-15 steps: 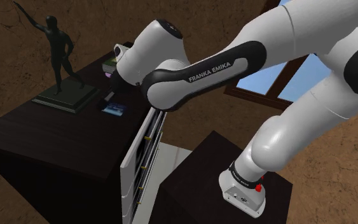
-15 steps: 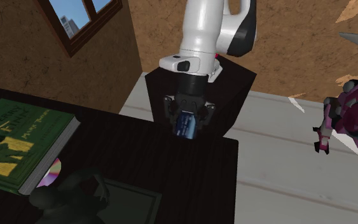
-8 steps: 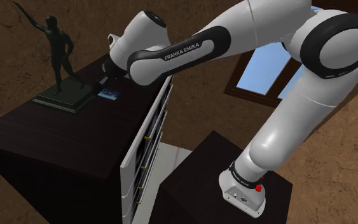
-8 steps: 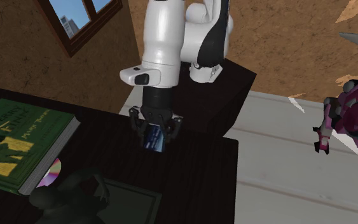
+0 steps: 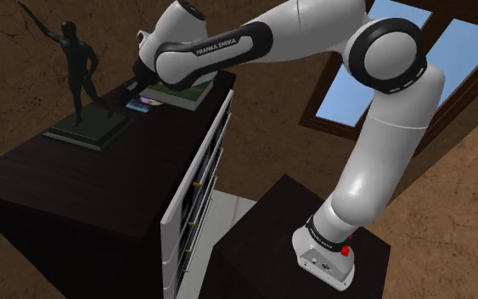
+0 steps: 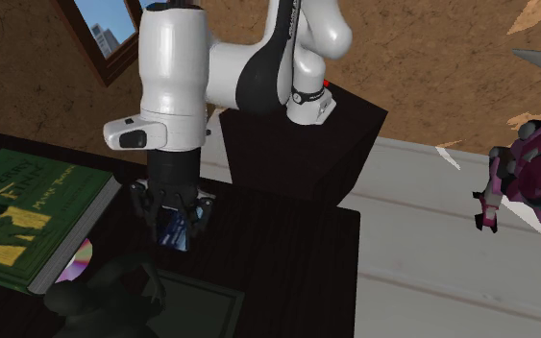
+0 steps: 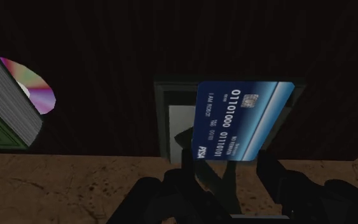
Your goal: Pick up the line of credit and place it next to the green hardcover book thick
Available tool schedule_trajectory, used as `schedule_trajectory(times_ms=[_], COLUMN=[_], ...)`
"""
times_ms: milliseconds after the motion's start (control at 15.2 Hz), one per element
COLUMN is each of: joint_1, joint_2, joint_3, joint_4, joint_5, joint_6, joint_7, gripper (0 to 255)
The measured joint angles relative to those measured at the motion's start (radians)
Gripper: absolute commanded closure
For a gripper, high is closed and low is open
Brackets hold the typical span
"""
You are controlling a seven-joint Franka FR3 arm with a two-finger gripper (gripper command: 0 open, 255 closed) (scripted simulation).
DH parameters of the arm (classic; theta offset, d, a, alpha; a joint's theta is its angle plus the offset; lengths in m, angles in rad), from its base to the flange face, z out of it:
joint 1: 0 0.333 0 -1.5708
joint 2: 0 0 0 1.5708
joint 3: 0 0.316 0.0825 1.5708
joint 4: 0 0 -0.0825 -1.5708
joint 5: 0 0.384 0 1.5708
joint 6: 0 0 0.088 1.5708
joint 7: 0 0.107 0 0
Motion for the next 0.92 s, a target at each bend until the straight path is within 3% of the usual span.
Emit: schedule_trajectory(times_ms=[594, 924], joint_1=[-0.006, 0.029], joint_2=[0.301, 0.544], joint_3=[-0.053, -0.082], joint_4=[0.441, 0.847], joint_5=[-0.058, -0.089], joint_6=[-0.166, -0.336], joint_7=[-0.082, -0.124], gripper=[255, 255])
